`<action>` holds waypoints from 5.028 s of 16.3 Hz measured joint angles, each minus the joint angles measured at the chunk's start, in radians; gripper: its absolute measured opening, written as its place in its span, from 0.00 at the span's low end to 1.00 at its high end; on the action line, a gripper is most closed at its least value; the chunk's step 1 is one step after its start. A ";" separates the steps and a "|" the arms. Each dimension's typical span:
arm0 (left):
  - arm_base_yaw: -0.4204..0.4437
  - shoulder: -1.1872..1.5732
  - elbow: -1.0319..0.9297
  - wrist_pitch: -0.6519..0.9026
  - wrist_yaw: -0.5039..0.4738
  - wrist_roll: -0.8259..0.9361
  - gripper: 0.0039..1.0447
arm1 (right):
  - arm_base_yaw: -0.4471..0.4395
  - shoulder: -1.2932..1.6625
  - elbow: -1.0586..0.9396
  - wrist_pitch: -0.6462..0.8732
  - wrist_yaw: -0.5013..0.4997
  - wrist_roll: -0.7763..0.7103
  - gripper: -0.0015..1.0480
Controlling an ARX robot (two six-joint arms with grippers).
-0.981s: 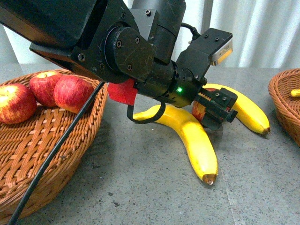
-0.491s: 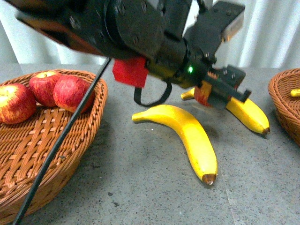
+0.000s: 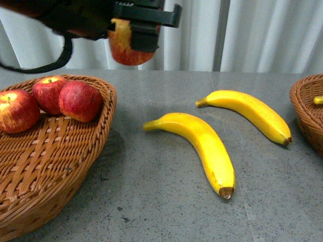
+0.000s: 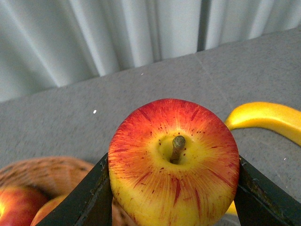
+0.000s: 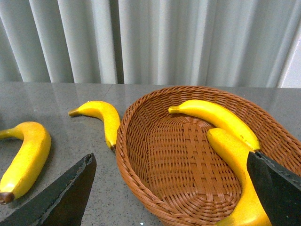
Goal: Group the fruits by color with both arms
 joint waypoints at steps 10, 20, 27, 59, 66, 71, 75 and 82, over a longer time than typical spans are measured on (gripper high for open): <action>0.058 -0.309 -0.400 0.073 -0.194 -0.127 0.60 | 0.000 0.000 0.000 0.000 0.000 0.000 0.94; 0.002 -0.394 -0.487 0.103 -0.212 -0.251 0.94 | 0.000 0.000 0.000 0.000 0.000 0.000 0.94; -0.185 -0.430 -0.389 0.200 -0.247 -0.148 0.94 | 0.000 0.000 0.000 0.000 0.000 0.000 0.94; 0.446 -1.580 -1.027 -0.175 0.174 -0.065 0.01 | 0.000 0.000 0.000 0.000 0.000 0.000 0.94; 0.446 -1.581 -1.031 -0.195 0.177 -0.063 0.01 | 0.000 0.000 0.000 0.000 0.000 0.000 0.94; 0.446 -1.581 -1.031 -0.195 0.176 -0.063 0.01 | 0.000 0.000 0.000 0.000 0.000 0.000 0.94; 0.446 -1.581 -1.031 -0.195 0.176 -0.063 0.19 | 0.000 0.000 0.000 0.000 0.000 0.000 0.94; 0.446 -1.581 -1.031 -0.195 0.176 -0.062 0.94 | 0.000 0.000 0.000 0.000 0.000 0.000 0.94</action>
